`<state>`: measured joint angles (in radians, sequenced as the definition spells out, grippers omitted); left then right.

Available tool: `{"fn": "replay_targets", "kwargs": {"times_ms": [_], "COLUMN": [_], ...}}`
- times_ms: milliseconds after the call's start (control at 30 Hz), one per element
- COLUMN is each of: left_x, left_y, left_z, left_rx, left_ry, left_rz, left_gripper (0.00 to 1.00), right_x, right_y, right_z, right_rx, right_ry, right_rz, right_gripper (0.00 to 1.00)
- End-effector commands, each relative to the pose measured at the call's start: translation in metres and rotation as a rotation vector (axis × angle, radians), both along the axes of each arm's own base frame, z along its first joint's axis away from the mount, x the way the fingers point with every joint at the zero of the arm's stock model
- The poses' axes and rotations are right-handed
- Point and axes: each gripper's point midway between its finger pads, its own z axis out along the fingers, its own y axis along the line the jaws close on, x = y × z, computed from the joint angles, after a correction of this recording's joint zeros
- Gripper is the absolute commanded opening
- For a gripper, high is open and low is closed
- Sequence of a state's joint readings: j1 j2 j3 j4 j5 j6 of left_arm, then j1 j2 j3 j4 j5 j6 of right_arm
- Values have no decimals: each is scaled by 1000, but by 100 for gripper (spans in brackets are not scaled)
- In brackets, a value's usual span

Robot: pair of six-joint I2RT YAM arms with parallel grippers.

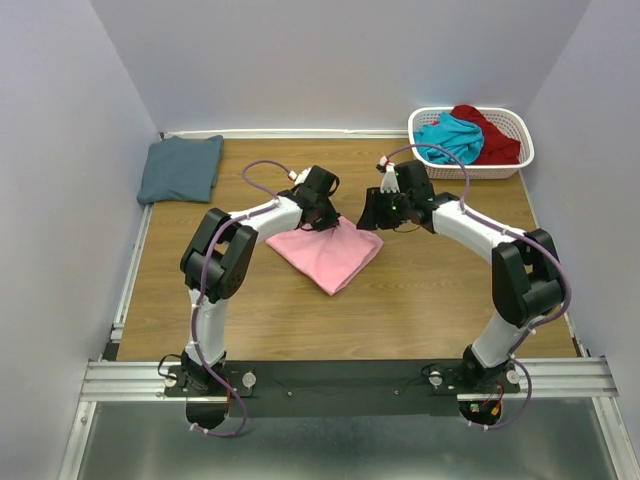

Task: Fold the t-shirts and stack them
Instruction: Fold the tshirt

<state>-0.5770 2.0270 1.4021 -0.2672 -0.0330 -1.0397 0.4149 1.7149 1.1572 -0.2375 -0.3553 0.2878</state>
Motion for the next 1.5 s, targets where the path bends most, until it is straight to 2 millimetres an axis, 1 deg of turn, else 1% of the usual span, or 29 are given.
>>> {"fn": "replay_targets", "kwargs": {"times_ms": [0,33,67,167,333,567,667,700,733,767,800,867,900,1000,1100,1133,1200,1233,1267,1333,1367,1433,1467], "left_x": [-3,-2,-3,-3,-2,-3,-3,-2,-3,-2,-2,-3,-3,-3,0,1,5,6,8,11,14,16,19], "left_y": [-4,-4,-4,-4,-4,-5,-4,-3,-4,-3,-3,0,2,6,10,13,16,22,24,28,31,35,40], "left_z": [13,13,12,12,11,6,4,4,3,2,2,-1,-3,-6,-5,-6,-1,-2,1,6,13,19,22], "left_rx": [-40,-41,-43,-44,-45,-42,-40,-40,-40,-39,-38,-35,-33,-30,-31,-29,-33,-29,-32,-33,-42,-47,-47], "left_ry": [-26,-27,-26,-27,-29,-19,-16,-16,-14,-12,-11,-4,0,7,2,3,-9,-8,-16,-29,-45,-60,-69], "left_rz": [-21,-20,-18,-16,-16,-16,-12,-11,-13,-10,-10,-4,-1,10,17,22,25,34,37,41,49,54,62], "left_gripper": [13,13,14,14,14,14,14,14,14,14,14,14,14,14,14,14,15,16,21,26,33,39,46], "right_x": [-17,-17,-18,-17,-27,-39,-41,-42,-41,-41,-40,-37,-35,-30,-32,-34,-36,-36,-35,-34,-32,-30,-28], "right_y": [4,2,-3,-14,-21,-23,-27,-28,-30,-32,-35,-41,-44,-53,-58,-59,-61,-61,-62,-63,-62,-61,-60], "right_z": [-15,-19,-28,-37,-54,-65,-70,-71,-72,-72,-71,-69,-67,-66,-73,-79,-85,-86,-89,-90,-89,-88,-85], "right_rx": [26,15,-12,-66,-95,-99,-114,-119,-121,-125,-135,-156,-165,-204,-229,-239,-251,-253,-259,-268,-268,-268,-265], "right_ry": [86,88,98,87,127,161,169,170,172,170,163,141,129,103,116,133,144,146,152,148,141,136,128], "right_rz": [25,14,-2,-30,-27,-7,-7,-11,-16,-19,-30,-51,-65,-92,-99,-100,-101,-102,-102,-102,-97,-91,-86], "right_gripper": [52,52,52,52,52,47,43,40,30,24,13,3,1,1,1,1,1,1,1,1,1,1,1]}}
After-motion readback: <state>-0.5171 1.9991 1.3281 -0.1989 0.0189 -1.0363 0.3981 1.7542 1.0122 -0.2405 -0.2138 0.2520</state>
